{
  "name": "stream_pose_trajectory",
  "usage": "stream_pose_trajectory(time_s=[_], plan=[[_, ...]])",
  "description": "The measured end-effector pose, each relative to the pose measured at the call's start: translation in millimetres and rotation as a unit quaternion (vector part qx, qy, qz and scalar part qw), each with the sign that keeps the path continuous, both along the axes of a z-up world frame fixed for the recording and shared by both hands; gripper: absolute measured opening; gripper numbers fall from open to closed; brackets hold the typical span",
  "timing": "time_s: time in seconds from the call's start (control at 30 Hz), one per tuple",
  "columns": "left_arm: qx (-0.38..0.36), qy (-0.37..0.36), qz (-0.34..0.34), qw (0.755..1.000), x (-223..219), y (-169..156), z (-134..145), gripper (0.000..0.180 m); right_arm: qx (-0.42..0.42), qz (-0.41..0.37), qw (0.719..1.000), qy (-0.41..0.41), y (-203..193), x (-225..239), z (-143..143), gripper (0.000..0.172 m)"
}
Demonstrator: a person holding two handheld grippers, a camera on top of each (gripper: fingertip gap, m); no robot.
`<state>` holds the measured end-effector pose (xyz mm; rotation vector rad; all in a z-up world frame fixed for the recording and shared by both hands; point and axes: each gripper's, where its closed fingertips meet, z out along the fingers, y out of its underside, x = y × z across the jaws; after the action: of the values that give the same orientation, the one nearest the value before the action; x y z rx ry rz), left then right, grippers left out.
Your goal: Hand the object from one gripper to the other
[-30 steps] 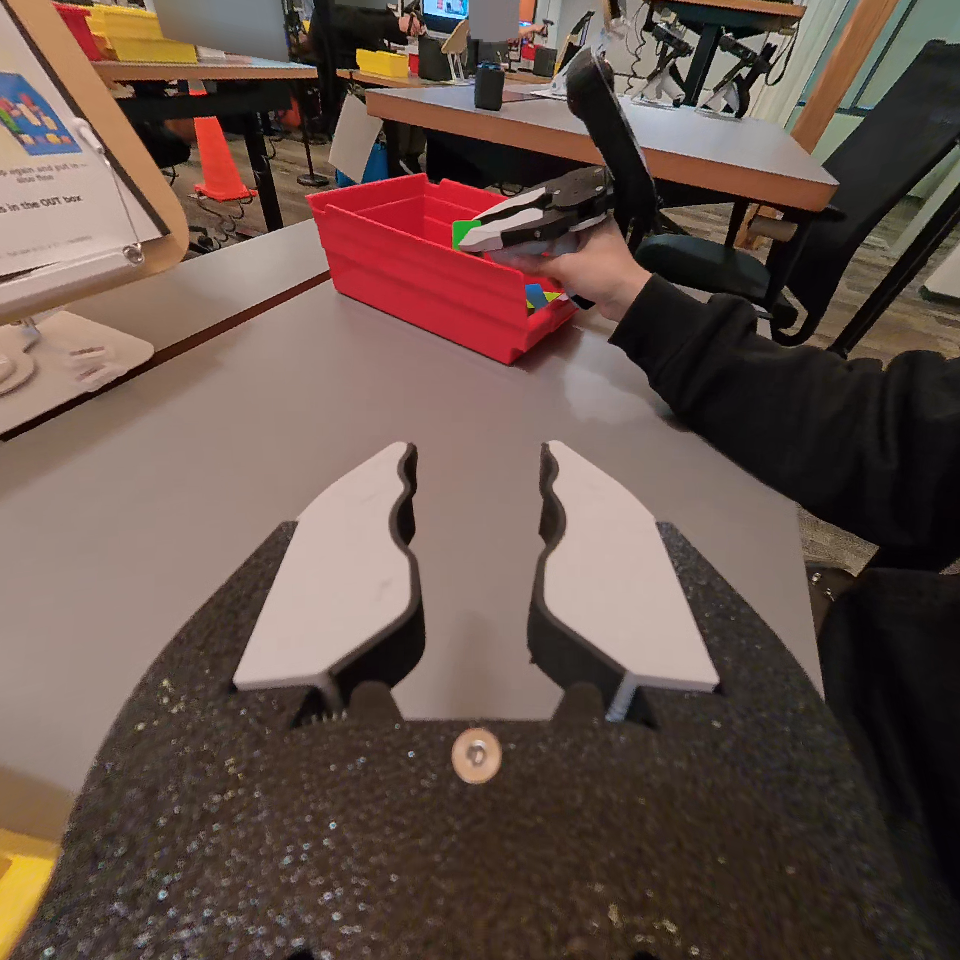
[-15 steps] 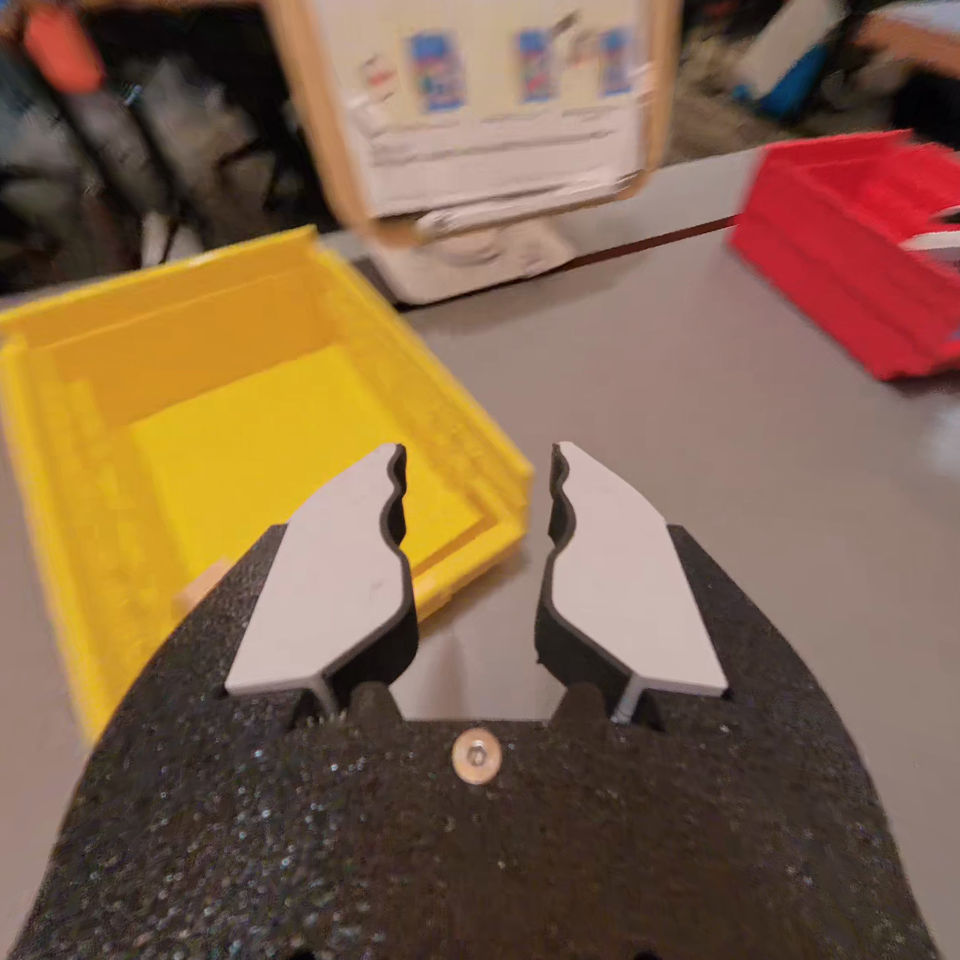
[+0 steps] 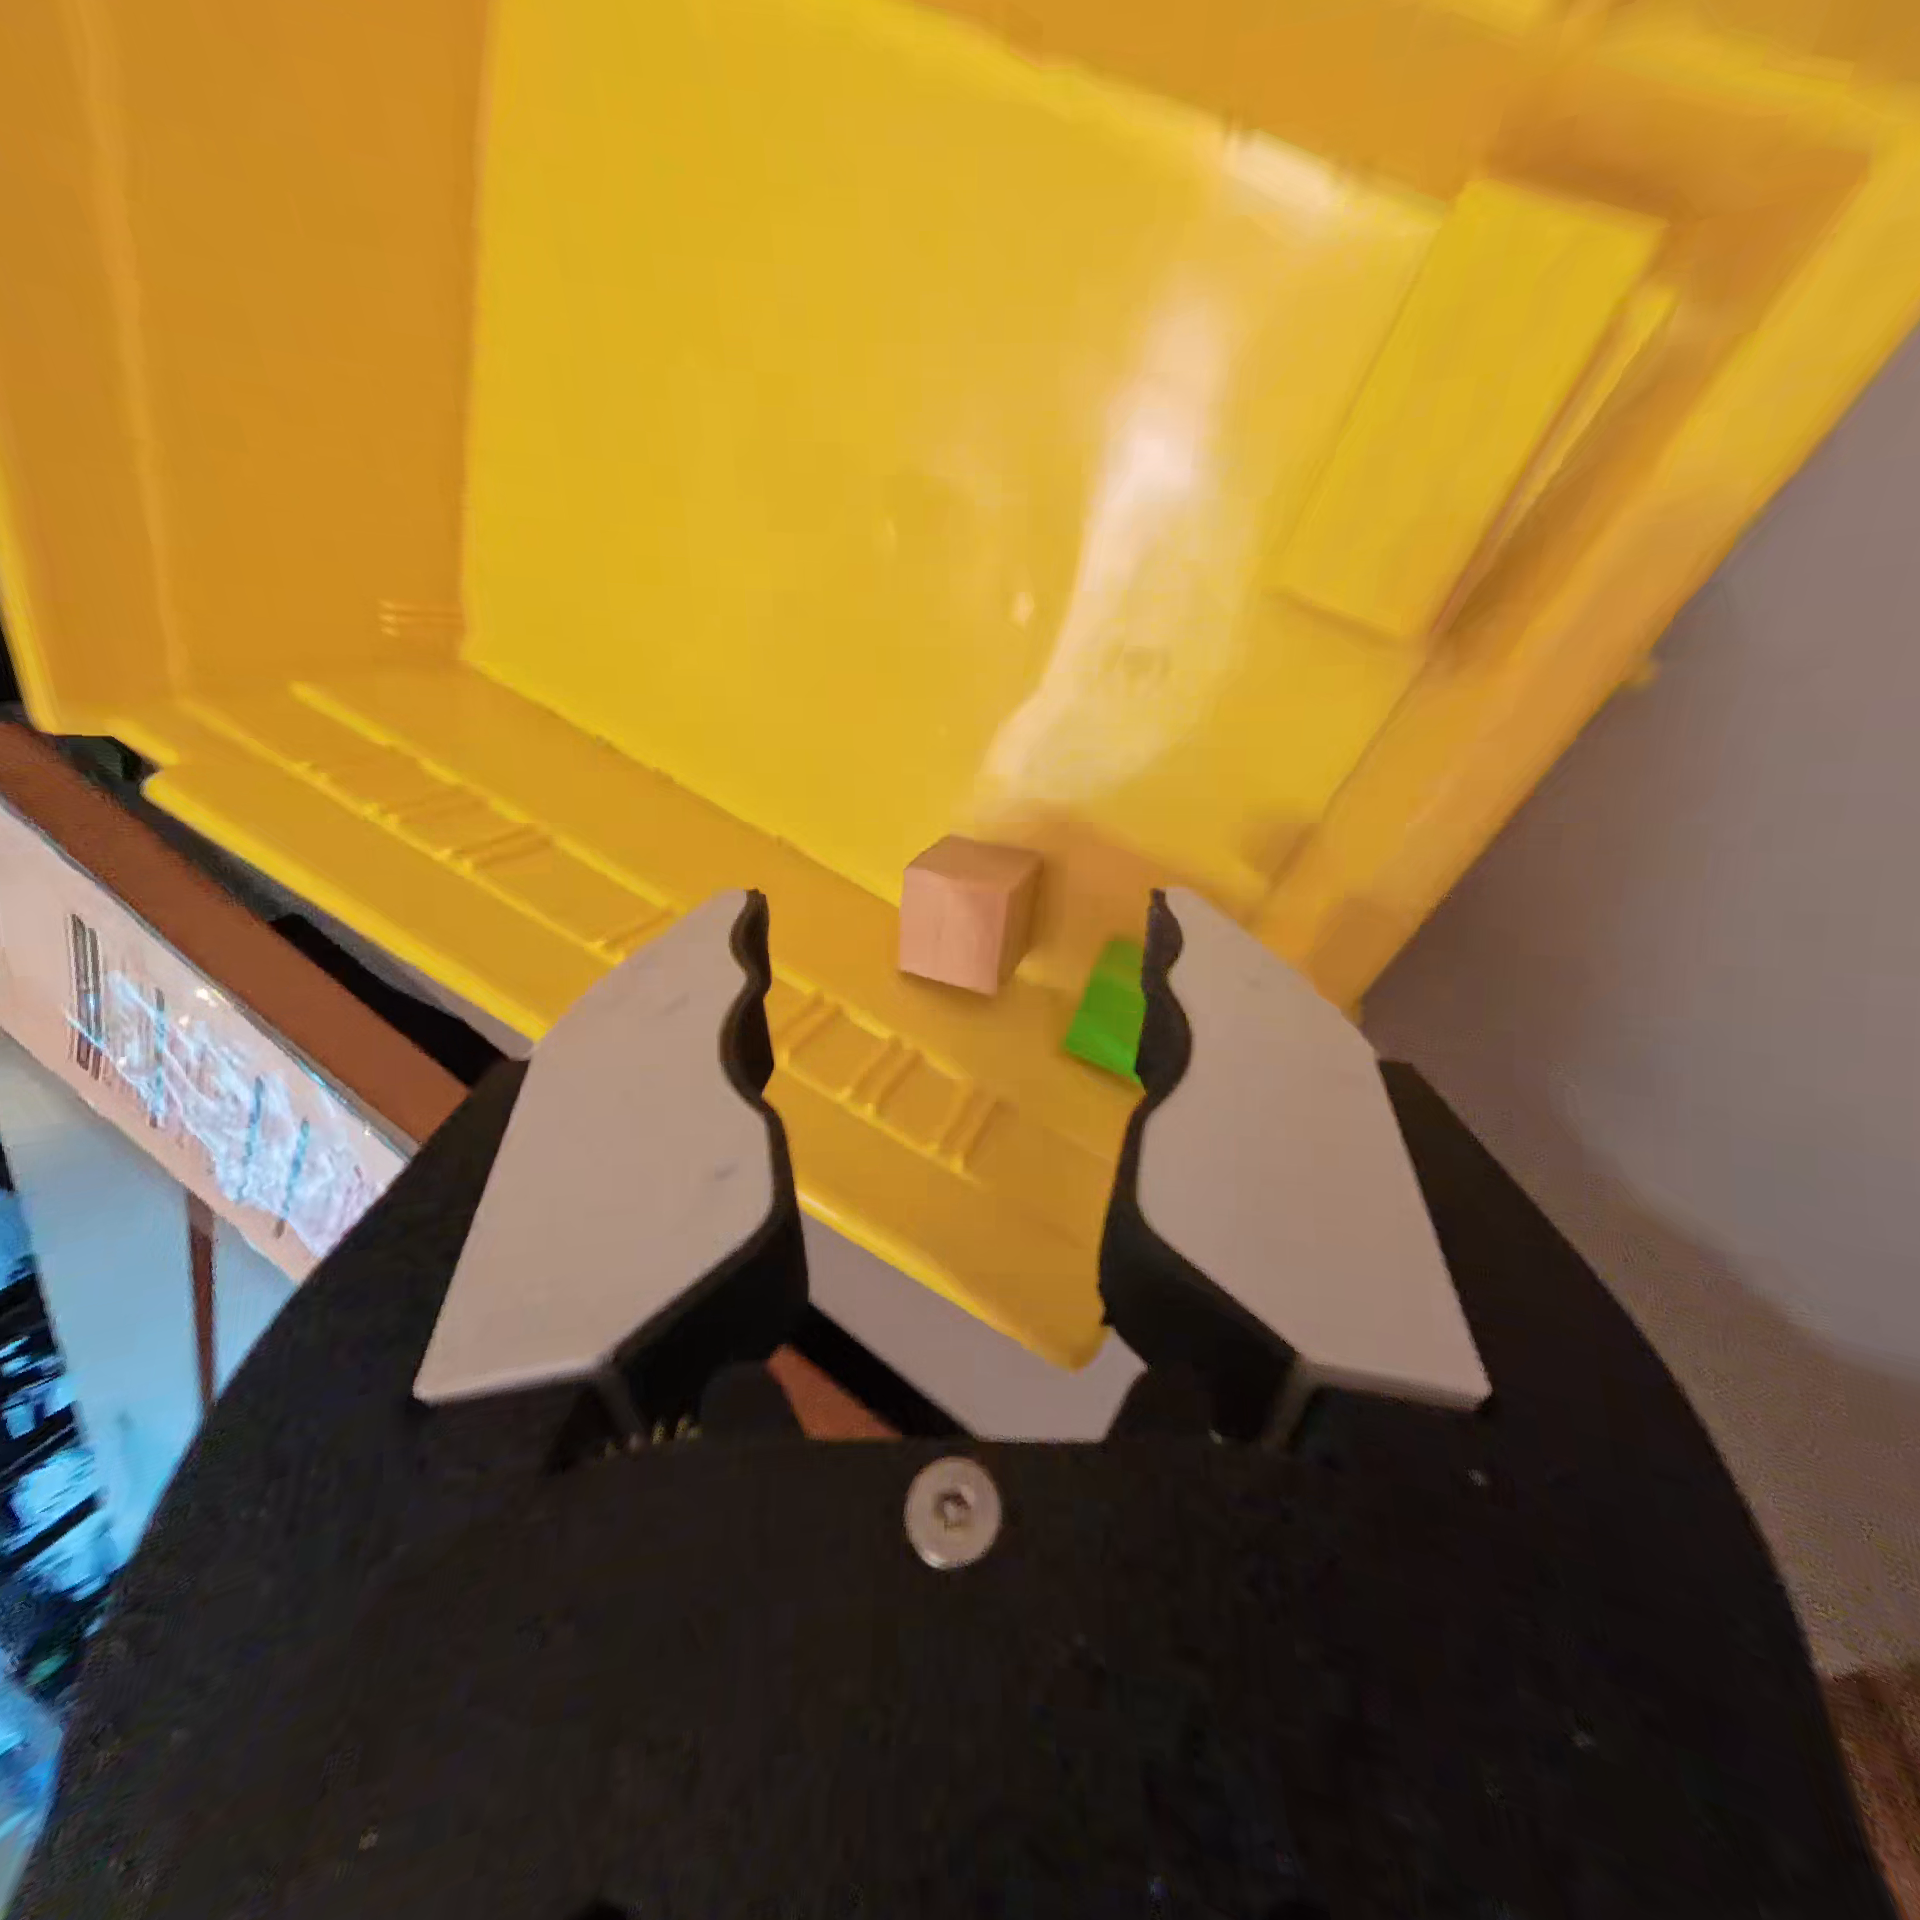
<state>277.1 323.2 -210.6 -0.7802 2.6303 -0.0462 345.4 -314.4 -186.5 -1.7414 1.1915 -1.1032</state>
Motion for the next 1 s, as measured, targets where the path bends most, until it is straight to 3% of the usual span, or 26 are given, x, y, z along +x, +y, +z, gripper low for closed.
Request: stream_pose_trajectory(time_s=[0.03, 0.27, 0.63, 0.73, 0.83, 0.93, 1.0], plan=[[0.025, 0.022, -0.007, 0.999, 0, 7, -8, 0.068, 0.003, 0.001, 1.000, -0.003, 0, 0, 1, 0.065], [0.136, 0.105, -0.063, 0.983, 5, 26, -40, 0.062, 0.013, -0.002, 1.000, -0.002, -4, -1, 2, 0.066], [0.260, 0.204, -0.069, 0.941, 4, 51, -70, 0.055, 0.003, 0.001, 1.000, 0.005, -1, 0, -1, 0.066], [0.262, 0.205, -0.074, 0.940, 5, 50, -76, 0.036, 0.000, 0.002, 1.000, 0.007, -1, 0, -2, 0.066], [0.260, 0.192, -0.063, 0.944, 9, 48, -74, 0.035, 0.001, 0.002, 1.000, 0.005, -1, 0, -1, 0.066], [0.226, 0.125, -0.053, 0.965, 24, 33, -53, 0.034, 0.009, 0.007, 1.000, -0.001, 2, 0, 2, 0.066], [0.155, 0.063, -0.035, 0.985, 33, 10, -30, 0.035, 0.018, 0.019, 1.000, -0.012, 7, 0, 8, 0.066]])
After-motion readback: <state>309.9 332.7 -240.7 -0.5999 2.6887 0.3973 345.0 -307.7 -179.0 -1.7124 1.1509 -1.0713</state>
